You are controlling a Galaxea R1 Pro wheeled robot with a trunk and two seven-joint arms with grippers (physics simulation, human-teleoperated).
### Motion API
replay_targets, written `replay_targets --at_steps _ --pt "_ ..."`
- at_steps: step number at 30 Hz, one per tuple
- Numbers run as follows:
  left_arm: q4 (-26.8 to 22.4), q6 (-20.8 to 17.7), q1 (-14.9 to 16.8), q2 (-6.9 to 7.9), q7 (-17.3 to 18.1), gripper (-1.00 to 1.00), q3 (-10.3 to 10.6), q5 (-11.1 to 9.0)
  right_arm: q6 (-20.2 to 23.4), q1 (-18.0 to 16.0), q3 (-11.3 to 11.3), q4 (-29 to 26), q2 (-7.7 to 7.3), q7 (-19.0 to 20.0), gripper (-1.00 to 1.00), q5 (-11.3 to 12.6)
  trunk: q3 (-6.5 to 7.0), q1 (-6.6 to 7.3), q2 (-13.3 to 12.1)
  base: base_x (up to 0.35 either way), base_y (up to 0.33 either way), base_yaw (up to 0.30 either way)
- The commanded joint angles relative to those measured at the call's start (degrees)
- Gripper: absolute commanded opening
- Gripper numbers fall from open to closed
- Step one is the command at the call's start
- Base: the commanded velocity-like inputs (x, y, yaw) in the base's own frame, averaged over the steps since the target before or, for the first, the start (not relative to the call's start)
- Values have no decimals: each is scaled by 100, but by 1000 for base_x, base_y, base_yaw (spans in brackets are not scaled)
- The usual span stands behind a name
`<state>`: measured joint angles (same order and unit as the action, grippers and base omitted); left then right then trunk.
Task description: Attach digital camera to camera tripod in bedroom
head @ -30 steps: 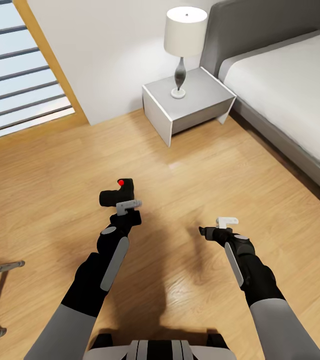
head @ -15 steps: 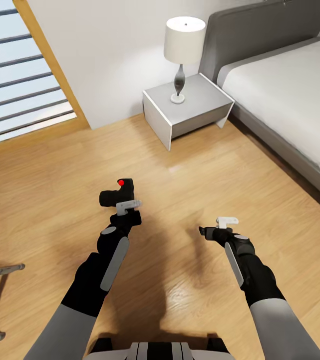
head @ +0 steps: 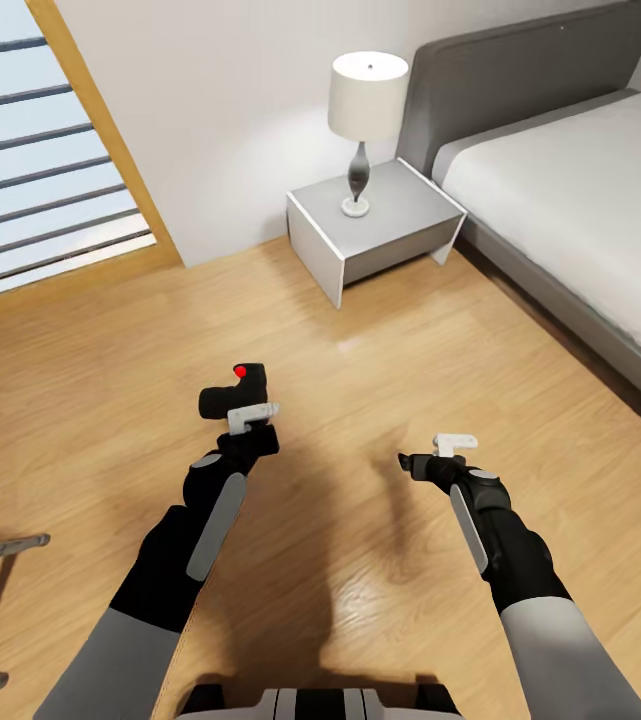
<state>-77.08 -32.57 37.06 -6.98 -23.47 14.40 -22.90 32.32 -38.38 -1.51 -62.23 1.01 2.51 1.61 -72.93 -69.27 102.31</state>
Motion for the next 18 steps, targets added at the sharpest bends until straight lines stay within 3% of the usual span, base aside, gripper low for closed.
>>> replay_targets --at_steps 1,2,9,11,15,16,18 --pt "-20 -59 3 61 25 -100 6 -200 29 -2 -16 -8 5 21 100 15 6 0 2 0 0 0" --pt "-56 -117 3 194 212 -100 5 -545 29 -2 -16 -8 3 21 100 15 15 0 2 0 0 0" --pt "-168 -201 3 869 1263 -100 10 -1835 29 -3 -16 -5 3 21 100 15 79 0 2 0 0 0" --pt "-191 -215 3 1294 2011 -100 21 -2328 29 -3 -16 -2 4 20 100 15 97 0 2 0 0 0" --pt "-193 -225 3 1661 2812 -100 20 -2617 29 -3 -16 0 3 21 100 15 133 0 2 0 0 0" --pt "-188 -228 3 1807 3207 -100 20 -2708 29 -3 -16 0 0 21 100 15 142 0 2 0 0 0" --pt "-177 -231 3 1916 3577 -100 20 -2773 29 -3 -16 -3 -1 21 100 15 160 0 2 0 0 0"
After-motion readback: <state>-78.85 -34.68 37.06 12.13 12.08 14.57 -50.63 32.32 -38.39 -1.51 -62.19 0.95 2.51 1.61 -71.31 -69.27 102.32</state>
